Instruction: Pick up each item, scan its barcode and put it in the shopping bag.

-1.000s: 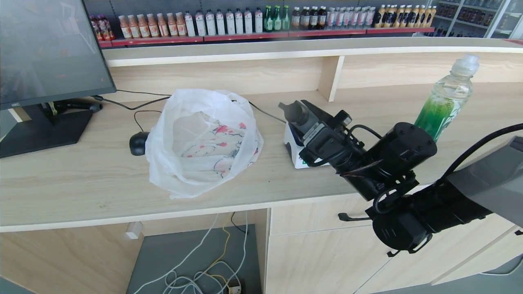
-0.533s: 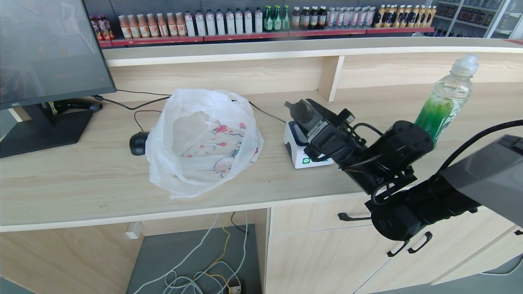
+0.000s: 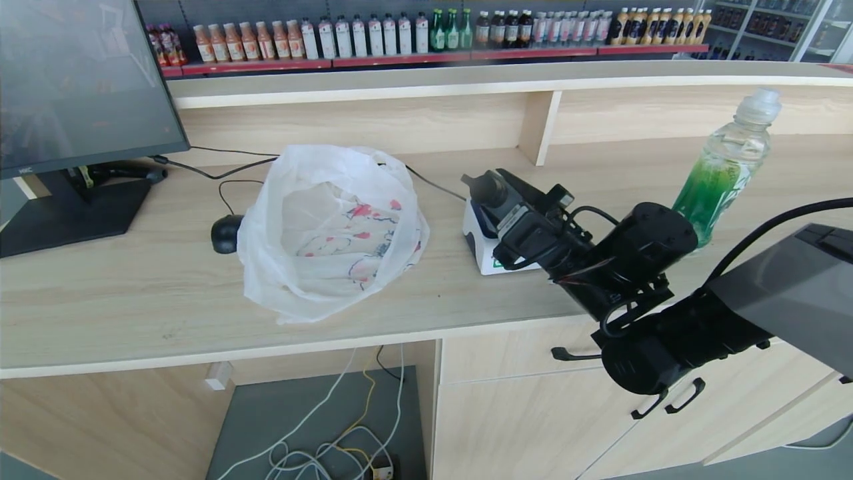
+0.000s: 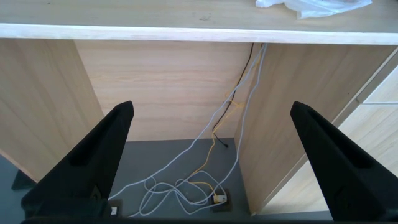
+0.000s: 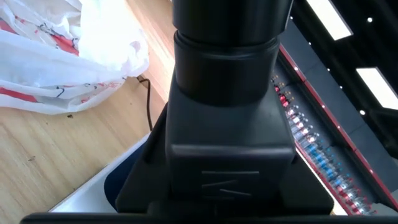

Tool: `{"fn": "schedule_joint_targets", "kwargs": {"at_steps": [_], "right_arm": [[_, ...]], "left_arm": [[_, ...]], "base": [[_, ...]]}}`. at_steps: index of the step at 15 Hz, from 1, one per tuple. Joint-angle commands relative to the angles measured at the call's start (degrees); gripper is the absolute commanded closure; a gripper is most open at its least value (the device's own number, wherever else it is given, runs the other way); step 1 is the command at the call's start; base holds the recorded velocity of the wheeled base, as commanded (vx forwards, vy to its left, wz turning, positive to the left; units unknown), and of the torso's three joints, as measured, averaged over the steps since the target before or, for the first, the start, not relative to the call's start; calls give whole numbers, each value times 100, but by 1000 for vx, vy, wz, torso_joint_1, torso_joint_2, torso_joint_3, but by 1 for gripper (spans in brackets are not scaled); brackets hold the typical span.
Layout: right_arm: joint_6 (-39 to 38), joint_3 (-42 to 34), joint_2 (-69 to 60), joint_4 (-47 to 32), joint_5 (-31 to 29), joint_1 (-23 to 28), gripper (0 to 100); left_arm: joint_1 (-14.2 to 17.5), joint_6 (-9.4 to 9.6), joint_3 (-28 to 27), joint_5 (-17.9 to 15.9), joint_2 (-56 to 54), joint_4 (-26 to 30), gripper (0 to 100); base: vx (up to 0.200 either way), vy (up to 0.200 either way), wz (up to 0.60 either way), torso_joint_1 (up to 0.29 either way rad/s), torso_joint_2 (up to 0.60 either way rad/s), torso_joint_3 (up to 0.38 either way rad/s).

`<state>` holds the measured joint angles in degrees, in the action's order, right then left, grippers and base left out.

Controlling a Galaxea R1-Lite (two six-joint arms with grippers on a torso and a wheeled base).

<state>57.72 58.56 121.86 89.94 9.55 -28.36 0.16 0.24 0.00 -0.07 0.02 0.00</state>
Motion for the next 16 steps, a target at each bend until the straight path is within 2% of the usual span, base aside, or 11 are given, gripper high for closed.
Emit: {"fn": "schedule_joint_targets", "kwargs": {"at_steps": [1,16], "right_arm": [[-7,6,49,6,-5,-3,100],[46,67,119,6,-23,-118,100]], "left_arm": [[2,2,0,-1,-2,0,0],[2,2,0,-1,-2,0,0]], "base": [[0,0,0,0,0,0],[0,0,0,0,0,0]]}}
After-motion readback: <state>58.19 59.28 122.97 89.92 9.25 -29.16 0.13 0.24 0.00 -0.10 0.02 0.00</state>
